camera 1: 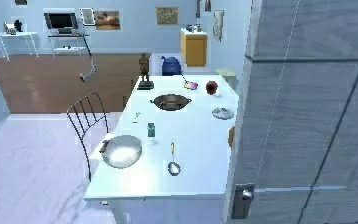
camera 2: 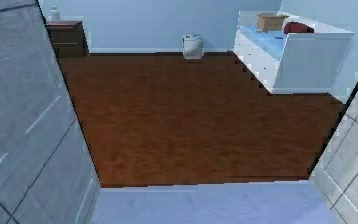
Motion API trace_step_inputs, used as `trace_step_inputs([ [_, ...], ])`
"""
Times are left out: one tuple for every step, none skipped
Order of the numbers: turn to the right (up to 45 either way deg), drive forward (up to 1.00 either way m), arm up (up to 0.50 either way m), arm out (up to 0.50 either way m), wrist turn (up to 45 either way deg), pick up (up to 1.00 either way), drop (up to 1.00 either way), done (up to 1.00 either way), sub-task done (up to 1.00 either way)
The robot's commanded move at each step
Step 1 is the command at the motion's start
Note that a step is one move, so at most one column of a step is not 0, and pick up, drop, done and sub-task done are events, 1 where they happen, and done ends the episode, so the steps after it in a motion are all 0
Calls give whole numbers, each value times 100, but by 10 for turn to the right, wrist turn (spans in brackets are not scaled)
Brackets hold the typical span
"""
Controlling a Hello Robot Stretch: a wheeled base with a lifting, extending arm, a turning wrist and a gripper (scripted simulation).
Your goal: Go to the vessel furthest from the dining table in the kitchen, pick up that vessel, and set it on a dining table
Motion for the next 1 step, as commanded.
trace_step_inputs([
  [-450, 0, 0, 0, 0, 0, 0, 0, 0],
])
